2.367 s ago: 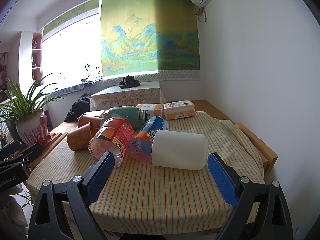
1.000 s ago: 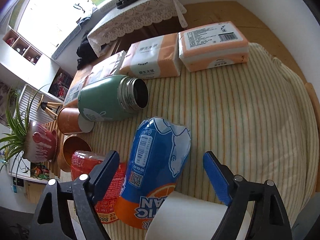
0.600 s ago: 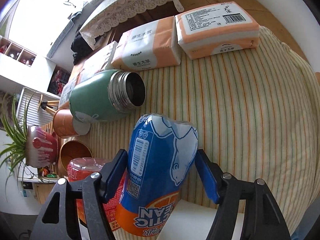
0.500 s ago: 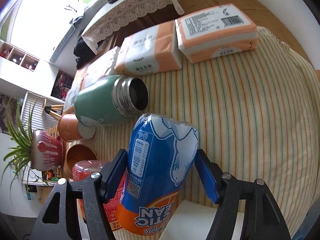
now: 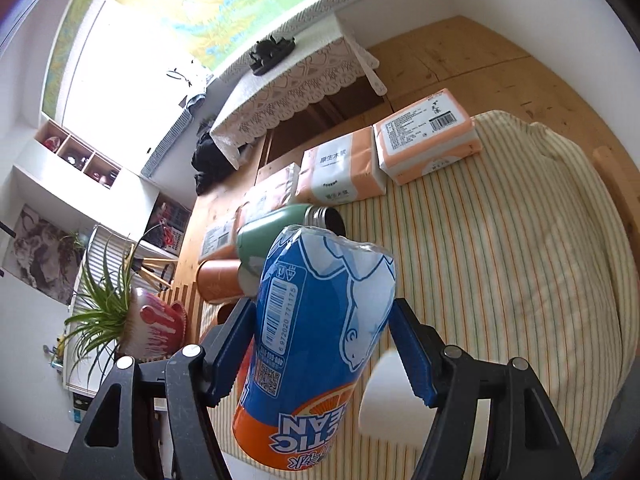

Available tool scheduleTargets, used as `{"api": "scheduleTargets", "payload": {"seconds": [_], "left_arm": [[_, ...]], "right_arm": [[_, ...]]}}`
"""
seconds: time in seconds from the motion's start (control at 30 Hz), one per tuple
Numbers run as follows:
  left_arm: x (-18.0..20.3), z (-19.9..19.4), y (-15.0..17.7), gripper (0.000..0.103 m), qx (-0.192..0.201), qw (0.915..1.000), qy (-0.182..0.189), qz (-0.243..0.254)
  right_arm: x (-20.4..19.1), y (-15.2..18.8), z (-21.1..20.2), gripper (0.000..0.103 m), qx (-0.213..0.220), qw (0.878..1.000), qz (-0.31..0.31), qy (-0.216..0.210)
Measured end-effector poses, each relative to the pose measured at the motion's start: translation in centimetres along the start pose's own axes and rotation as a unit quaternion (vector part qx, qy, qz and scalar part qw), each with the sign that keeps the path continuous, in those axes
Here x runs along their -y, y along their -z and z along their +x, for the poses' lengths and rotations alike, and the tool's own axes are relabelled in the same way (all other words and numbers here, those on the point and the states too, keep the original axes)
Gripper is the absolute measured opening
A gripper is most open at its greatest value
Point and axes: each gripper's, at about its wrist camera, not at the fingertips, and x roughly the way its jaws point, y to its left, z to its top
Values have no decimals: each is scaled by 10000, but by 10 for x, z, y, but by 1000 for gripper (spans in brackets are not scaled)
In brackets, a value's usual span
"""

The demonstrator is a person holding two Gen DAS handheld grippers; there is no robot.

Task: Flip cup upside down
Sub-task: 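Lift the blue bottle with the right gripper and rotate it cap-down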

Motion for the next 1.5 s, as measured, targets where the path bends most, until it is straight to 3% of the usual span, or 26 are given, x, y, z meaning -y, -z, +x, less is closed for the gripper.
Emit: {"api": "scheduleTargets", "payload": {"seconds": [0.23, 0.53, 0.8, 0.97, 1.1, 1.2, 1.37, 1.5], "left_arm": [[8, -15, 1, 102, 98, 9996, 207, 167], [15, -24, 9, 102, 73, 9987, 371, 356], [19, -25, 13, 102, 43, 9980, 424, 466], [20, -23, 12, 102, -10, 9977, 468, 486], [24, -21, 12, 102, -28, 9972, 514, 539], [31, -19, 11, 102, -121, 9955, 689, 635], [54, -15, 0, 102, -333, 9866, 1157, 1105], [81, -3, -14, 102, -706, 9721, 1593, 1569]], "right_arm": [[13, 92, -7, 65, 57, 9989, 425, -172], [47, 153, 6, 65, 544, 9865, 1510, -327], [46, 161, 23, 65, 796, 9796, 1822, -291], [38, 160, 31, 68, 789, 9839, 1596, -182], [42, 160, 28, 78, 861, 9838, 1561, -166], [46, 162, 21, 79, 907, 9847, 1482, -130], [47, 168, 6, 80, 961, 9889, 1129, 7], [53, 177, -9, 80, 1112, 9904, 780, 256]]}}
